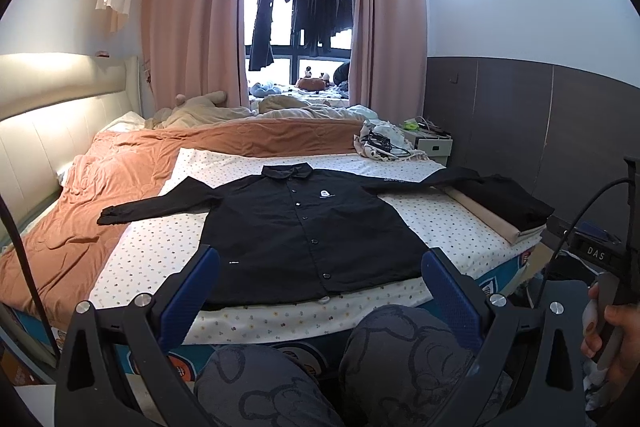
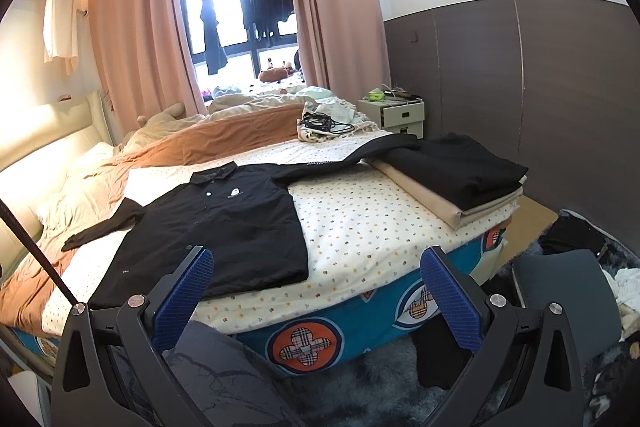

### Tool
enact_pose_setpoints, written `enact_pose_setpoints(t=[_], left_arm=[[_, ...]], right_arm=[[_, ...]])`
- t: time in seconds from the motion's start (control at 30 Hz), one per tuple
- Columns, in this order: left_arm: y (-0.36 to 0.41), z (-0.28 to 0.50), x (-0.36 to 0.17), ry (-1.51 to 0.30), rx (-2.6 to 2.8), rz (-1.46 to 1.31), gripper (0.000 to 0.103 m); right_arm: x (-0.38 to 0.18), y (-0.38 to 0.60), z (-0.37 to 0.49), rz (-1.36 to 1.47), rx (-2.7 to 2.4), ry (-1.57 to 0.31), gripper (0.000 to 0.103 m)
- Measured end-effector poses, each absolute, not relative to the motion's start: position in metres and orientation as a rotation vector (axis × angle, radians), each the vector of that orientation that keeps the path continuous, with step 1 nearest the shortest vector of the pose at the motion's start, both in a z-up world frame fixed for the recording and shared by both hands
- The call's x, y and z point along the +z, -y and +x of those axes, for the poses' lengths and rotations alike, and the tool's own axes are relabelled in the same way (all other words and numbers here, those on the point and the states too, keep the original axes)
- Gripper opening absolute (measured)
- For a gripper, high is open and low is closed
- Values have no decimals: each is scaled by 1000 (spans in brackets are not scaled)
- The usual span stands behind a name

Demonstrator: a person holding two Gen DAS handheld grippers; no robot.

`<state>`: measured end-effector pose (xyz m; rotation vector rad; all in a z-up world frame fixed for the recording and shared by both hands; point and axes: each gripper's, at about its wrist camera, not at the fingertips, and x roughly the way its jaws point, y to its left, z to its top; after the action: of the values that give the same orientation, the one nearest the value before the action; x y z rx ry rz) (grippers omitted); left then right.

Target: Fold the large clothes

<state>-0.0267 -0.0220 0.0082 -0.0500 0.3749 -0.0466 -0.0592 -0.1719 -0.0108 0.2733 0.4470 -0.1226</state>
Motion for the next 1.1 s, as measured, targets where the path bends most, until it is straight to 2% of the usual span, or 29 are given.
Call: enact_pose_setpoints(t=[1.1], left_arm=[[16, -40, 4, -366, -29, -45, 103]], right_arm=[[-17, 160, -66, 221, -144, -453, 103]])
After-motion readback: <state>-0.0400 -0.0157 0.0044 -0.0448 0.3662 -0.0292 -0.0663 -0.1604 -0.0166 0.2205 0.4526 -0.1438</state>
